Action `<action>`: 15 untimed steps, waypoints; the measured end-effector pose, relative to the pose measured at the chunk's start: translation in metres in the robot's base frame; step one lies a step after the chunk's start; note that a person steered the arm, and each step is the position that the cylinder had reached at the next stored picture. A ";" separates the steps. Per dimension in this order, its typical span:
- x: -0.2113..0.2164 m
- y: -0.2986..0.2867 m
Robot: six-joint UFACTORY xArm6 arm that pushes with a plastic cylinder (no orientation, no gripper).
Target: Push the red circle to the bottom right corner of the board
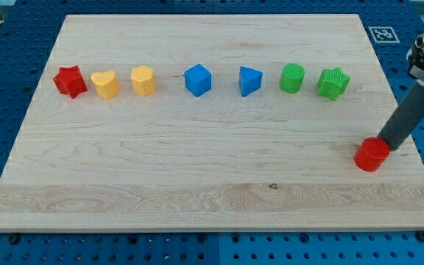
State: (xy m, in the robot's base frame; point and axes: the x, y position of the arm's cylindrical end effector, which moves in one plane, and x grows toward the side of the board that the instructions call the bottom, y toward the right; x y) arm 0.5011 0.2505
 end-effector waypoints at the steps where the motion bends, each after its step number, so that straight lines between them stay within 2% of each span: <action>1: -0.001 -0.039; 3: 0.003 -0.065; 8: 0.037 -0.006; 10: 0.040 0.038; 12: 0.064 0.018; 13: 0.054 0.028; 15: -0.049 0.036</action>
State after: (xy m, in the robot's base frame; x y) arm 0.4520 0.2864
